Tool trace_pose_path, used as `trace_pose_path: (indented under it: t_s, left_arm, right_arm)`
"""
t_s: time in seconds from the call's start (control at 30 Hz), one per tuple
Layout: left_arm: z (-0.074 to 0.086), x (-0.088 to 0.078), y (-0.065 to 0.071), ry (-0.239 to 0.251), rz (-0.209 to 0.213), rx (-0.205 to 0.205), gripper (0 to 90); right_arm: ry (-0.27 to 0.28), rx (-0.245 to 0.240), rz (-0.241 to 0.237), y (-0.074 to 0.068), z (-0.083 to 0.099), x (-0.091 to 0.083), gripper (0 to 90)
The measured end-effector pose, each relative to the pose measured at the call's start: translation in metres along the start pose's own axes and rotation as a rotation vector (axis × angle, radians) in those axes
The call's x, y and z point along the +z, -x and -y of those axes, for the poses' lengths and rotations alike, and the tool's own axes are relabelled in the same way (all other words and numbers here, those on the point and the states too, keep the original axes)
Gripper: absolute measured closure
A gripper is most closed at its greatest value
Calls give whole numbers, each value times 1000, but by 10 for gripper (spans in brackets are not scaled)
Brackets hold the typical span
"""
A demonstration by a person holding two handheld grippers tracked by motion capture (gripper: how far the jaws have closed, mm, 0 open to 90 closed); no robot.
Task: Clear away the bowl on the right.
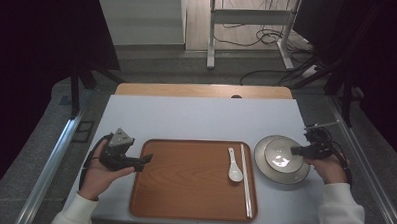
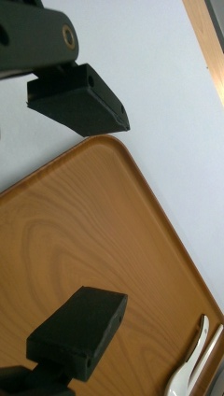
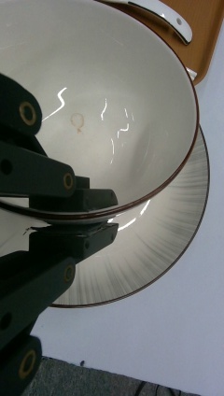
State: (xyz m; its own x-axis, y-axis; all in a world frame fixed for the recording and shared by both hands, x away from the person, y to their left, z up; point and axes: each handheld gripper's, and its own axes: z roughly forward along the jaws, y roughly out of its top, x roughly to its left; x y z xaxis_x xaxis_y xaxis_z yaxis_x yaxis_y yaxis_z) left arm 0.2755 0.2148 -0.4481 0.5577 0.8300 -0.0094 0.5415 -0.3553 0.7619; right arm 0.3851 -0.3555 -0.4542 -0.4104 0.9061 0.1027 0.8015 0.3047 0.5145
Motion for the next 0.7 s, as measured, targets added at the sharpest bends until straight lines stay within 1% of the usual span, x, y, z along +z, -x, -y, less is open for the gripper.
trace_pose_path:
  t_s: [0.17, 0.33, 0.43, 0.57, 0.7]
  left_arm:
    - [0, 0, 0, 0, 1, 2, 156]
    - [0, 1, 0, -3, 1, 3, 156]
    - [-1, 1, 0, -3, 1, 4, 156]
    - [-1, 1, 0, -2, 2, 4, 156]
    - [-1, 1, 0, -4, 3, 5, 156]
  right_arm:
    - [35, -2, 9, -1, -1, -6, 831]
    - [78, -17, -7, -7, -4, -16, 830]
    - [106, -32, -27, -14, -7, -23, 831]
    - [128, -57, -57, -26, -11, -28, 830]
    - [142, -101, -85, -41, -17, -30, 830]
